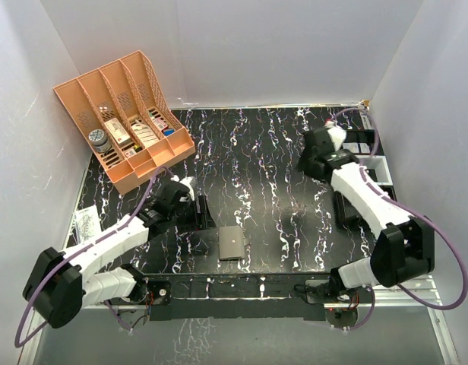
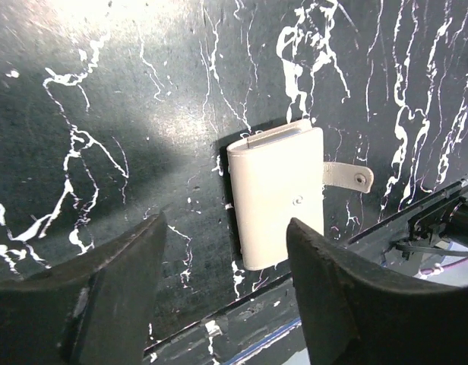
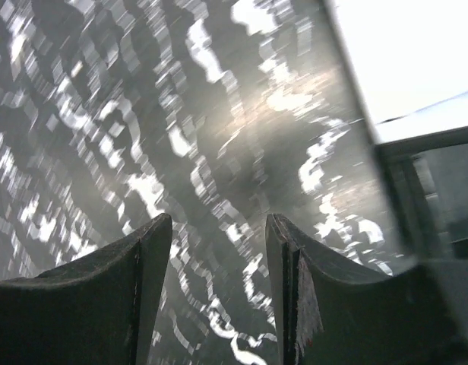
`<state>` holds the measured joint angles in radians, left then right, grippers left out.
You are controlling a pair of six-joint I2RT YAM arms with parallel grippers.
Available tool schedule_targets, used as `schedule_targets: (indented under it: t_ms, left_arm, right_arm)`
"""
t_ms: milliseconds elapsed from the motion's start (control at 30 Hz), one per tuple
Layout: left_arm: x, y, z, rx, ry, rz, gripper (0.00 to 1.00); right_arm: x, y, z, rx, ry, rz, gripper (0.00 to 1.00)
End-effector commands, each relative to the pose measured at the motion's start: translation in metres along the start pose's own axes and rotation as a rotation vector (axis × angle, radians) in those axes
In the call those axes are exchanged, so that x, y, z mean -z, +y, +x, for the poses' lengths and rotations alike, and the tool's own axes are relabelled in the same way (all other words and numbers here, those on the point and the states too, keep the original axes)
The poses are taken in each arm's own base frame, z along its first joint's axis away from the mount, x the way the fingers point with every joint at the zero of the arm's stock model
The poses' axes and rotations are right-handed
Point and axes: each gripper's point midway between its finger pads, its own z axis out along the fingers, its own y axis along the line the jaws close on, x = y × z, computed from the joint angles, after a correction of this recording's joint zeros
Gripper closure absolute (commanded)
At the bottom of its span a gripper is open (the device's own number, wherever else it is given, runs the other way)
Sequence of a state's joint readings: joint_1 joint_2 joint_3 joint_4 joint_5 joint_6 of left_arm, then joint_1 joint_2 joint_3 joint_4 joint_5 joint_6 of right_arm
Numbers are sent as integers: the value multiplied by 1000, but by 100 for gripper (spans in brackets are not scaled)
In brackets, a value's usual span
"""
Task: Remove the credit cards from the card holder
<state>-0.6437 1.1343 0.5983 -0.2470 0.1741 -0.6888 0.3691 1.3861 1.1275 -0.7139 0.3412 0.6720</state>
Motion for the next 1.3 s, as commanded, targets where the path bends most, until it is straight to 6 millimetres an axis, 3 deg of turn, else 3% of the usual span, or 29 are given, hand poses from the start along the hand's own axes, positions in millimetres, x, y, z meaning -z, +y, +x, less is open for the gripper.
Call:
schedule_targets:
  t_ms: [0,100,200,333,633,1033,1267]
  left_arm:
    - [16,3,-12,12,-91,-32,35]
    - [23,8,-13,23,-124,-46,28]
    - [27,11,-14,23,-145,-56,23]
    - [29,15,-14,9,-146,-77,21]
    - [34,15,-16,0,-163,-78,16]
    - [33,17,-13,1,-153,-82,14]
    - [32,20,-11,2,-144,-97,14]
  right_arm:
    - [-9,-63,-49,-126,-75,177,49]
    - [-13,-99,-65,-204,-121,282,49]
    - [-15,-127,-71,-273,-154,377,32]
    - [-25,-151,-71,-328,-126,422,33]
    - [-47,-172,-68,-397,-78,487,37]
    - [-69,-181,-64,-506,-36,458,45]
    - [-80,-185,-66,-543,-31,438,55]
